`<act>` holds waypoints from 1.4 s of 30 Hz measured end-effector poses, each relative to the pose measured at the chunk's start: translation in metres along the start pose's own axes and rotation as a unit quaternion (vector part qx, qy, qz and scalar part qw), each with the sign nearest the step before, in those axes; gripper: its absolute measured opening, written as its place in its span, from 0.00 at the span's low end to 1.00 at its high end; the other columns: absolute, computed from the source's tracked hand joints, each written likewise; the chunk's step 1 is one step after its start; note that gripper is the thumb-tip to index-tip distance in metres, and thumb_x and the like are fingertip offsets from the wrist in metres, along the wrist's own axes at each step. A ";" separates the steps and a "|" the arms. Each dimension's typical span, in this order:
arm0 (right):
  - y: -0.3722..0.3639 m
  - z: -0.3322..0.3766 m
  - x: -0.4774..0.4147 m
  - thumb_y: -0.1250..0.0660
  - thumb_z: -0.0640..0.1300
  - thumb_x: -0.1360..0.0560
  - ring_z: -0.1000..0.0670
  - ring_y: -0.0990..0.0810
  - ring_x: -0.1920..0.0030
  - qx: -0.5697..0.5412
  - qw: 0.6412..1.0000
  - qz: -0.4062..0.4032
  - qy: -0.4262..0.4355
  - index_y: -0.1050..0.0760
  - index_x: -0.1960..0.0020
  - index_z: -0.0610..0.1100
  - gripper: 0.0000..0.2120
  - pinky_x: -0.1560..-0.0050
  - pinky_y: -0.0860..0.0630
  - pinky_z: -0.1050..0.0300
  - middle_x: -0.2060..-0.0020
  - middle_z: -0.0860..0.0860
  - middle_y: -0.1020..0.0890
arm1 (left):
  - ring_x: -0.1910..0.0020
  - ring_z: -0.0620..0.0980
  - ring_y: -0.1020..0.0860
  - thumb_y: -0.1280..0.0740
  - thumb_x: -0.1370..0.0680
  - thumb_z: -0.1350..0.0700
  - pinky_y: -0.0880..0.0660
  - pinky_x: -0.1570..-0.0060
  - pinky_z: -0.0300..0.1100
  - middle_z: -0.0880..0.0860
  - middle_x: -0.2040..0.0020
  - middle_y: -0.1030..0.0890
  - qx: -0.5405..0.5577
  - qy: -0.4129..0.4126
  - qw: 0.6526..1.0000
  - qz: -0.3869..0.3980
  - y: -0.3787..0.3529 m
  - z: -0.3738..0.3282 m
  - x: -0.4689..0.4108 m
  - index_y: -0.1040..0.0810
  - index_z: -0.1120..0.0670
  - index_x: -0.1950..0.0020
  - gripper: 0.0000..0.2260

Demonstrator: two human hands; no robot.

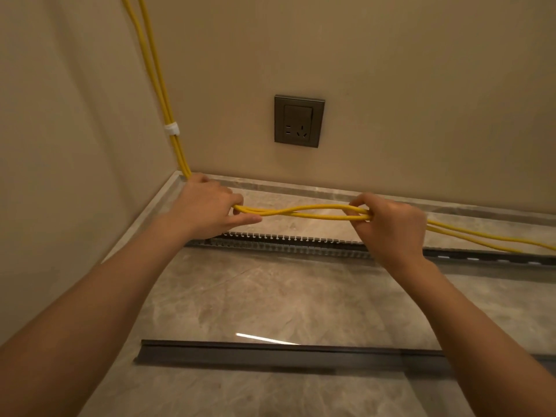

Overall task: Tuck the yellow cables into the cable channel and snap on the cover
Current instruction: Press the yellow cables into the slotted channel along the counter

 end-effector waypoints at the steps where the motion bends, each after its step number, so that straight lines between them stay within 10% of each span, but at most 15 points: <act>1: 0.005 0.004 -0.003 0.26 0.43 0.31 0.45 0.24 0.77 -0.003 1.000 -0.018 0.009 0.18 0.61 0.43 0.04 0.75 0.31 0.60 0.76 0.46 0.20 | 0.64 0.45 0.28 0.68 0.34 0.27 0.37 0.53 0.46 0.44 0.63 0.21 -0.010 -0.004 1.000 0.003 -0.001 -0.002 -0.001 0.25 0.44 0.58 0.37; 7: 0.030 0.036 -0.024 0.27 0.44 0.31 0.46 0.23 0.77 0.015 0.992 -0.105 0.068 0.18 0.64 0.46 0.03 0.74 0.38 0.63 0.77 0.48 0.21 | 0.55 0.49 0.22 0.70 0.31 0.31 0.37 0.43 0.52 0.46 0.58 0.18 -0.045 -0.001 0.999 0.012 -0.003 -0.012 -0.004 0.24 0.45 0.54 0.38; 16: -0.037 0.039 0.017 0.38 0.48 0.25 0.46 0.19 0.60 -0.008 0.975 0.207 0.080 0.22 0.49 0.49 0.08 0.65 0.26 0.55 0.60 0.51 0.17 | 0.49 0.47 0.24 0.66 0.28 0.33 0.47 0.34 0.60 0.43 0.54 0.20 -0.048 0.030 0.996 0.074 -0.014 0.017 0.036 0.27 0.42 0.46 0.32; 25: -0.068 0.036 0.055 0.40 0.69 0.31 0.50 0.20 0.60 -0.045 0.941 0.326 0.073 0.26 0.47 0.54 0.22 0.67 0.36 0.59 0.63 0.53 0.18 | 0.52 0.41 0.25 0.50 0.26 0.32 0.49 0.32 0.59 0.40 0.63 0.24 -0.032 -0.002 0.992 0.123 -0.014 0.003 0.059 0.24 0.41 0.54 0.20; 42: -0.080 0.020 0.044 0.36 0.67 0.32 0.55 0.27 0.68 -0.049 0.874 0.484 0.012 0.23 0.61 0.49 0.21 0.71 0.35 0.59 0.71 0.55 0.25 | 0.49 0.44 0.25 0.43 0.27 0.34 0.51 0.34 0.52 0.43 0.54 0.20 0.003 -0.060 0.993 0.106 -0.026 -0.030 0.065 0.25 0.44 0.48 0.18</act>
Point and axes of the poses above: each hand's wrist, its own x-axis away from the middle knuckle, its own y-axis out of the back of the hand, z = x × y, the point moved 4 cm from there along -x, towards the middle knuckle
